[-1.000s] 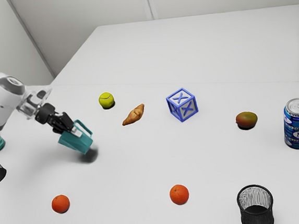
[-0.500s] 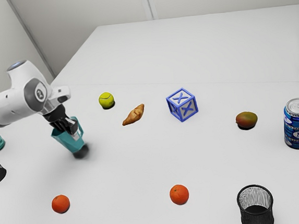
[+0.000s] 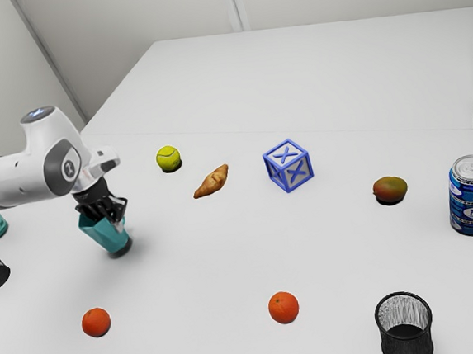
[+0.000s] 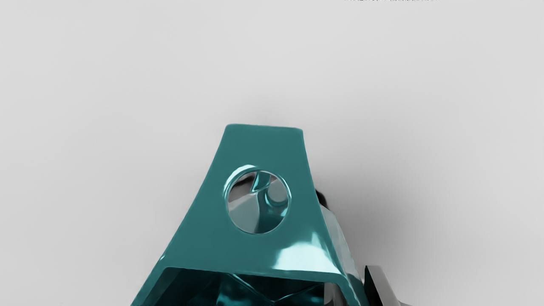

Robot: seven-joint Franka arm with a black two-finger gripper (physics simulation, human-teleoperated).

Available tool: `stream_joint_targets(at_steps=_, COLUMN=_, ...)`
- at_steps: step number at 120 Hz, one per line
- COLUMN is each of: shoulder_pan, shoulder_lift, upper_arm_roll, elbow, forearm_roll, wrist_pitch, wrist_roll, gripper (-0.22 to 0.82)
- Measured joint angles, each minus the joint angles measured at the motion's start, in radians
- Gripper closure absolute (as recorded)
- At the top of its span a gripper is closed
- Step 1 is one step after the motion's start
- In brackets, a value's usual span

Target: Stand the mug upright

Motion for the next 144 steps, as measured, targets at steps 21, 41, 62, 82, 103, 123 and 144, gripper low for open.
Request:
stream_joint_targets(at_steps=21, shoulder_pan=-0.026, shoulder_lift=-0.001, upper_arm_roll=0.011, elbow=-0.009, forearm_roll=0.002, wrist_pitch=0.006, wrist_roll=-0.097, gripper=0.77)
stream_joint_targets(at_steps=41, shoulder_pan=-0.03, shoulder_lift=0.005, upper_arm_roll=0.011, elbow=-0.014, forearm_roll=-0.005, wrist_pitch=0.011, wrist_roll=-0.169, gripper=0.77)
stream_joint_targets(at_steps=62, shoulder_pan=-0.031, shoulder_lift=0.013, upper_arm_roll=0.011, elbow=-0.021, forearm_roll=-0.008, wrist_pitch=0.016, wrist_roll=-0.228, gripper=0.77)
stream_joint_targets(at_steps=82, shoulder_pan=-0.036, shoulder_lift=0.034, upper_arm_roll=0.011, elbow=-0.019, forearm_roll=-0.008, wrist_pitch=0.019, wrist_roll=-0.269, gripper=0.77)
stream_joint_targets(at_steps=103, shoulder_pan=-0.038, shoulder_lift=0.047, upper_arm_roll=0.011, elbow=-0.013, forearm_roll=-0.014, wrist_pitch=0.018, wrist_roll=-0.288, gripper=0.5)
stream_joint_targets(at_steps=123, shoulder_pan=-0.041, shoulder_lift=0.048, upper_arm_roll=0.011, elbow=0.005, forearm_roll=-0.018, wrist_pitch=0.018, wrist_roll=-0.289, gripper=0.23)
stream_joint_targets(at_steps=144, shoulder_pan=-0.045, shoulder_lift=0.047, upper_arm_roll=0.011, elbow=0.026, forearm_roll=-0.023, wrist_pitch=0.015, wrist_roll=-0.286, gripper=0.1)
